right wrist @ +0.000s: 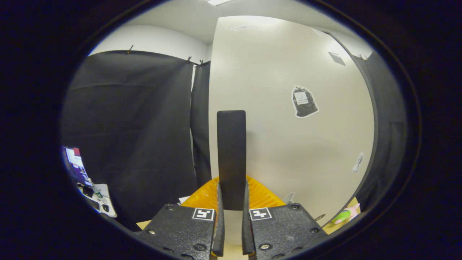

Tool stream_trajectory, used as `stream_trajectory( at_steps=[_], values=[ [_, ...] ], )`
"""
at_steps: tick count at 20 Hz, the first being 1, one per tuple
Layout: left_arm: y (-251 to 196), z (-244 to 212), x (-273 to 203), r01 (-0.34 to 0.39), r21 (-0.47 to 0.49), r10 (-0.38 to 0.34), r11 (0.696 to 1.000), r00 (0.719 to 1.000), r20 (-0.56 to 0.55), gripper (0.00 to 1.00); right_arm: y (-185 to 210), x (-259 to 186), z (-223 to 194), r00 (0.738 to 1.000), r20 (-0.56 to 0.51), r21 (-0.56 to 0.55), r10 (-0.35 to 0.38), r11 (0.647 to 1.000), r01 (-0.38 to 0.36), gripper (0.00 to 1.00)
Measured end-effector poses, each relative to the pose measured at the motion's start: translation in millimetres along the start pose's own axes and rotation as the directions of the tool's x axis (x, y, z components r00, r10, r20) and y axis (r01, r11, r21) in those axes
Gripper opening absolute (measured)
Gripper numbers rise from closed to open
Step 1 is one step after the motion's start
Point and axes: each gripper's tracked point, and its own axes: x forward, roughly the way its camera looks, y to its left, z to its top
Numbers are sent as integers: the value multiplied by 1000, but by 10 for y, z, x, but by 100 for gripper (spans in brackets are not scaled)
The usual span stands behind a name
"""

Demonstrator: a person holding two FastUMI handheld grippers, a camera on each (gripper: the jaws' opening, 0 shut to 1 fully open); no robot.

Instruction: Open the cabinet door with the right hand, grasp the bottle in the cabinet with the left hand and place it on the coaster, then close the cabinet door with the right hand.

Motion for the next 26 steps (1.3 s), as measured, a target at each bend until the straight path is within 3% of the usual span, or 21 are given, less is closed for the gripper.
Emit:
stream_trajectory(
  at_steps=[6, 12, 19, 23, 26],
  values=[
    [-159, -1, 11, 23, -7, -23, 1000, 1000, 0, 95, -72, -617, -41, 1000, 6, -10, 24, 1000, -24, 22],
    [-442, 33, 29, 55, -26, -55, 998, 998, 5, 95, -316, -1286, -107, 999, 29, -1, -14, 1000, 14, 22],
    [-843, 45, 40, 121, -13, -121, 993, 993, 9, 95, -831, -1951, -142, 990, 38, -20, -134, 991, 135, 23],
    [-1046, 48, 13, 166, -30, -166, 986, 986, 5, 95, -1161, -2234, -119, 970, 52, -72, -236, 968, 239, 14],
    [-1144, 65, 9, 188, -25, -188, 982, 982, 12, 95, -1322, -2341, -121, 964, 53, -14, -259, 965, 260, 10]
  ],
)
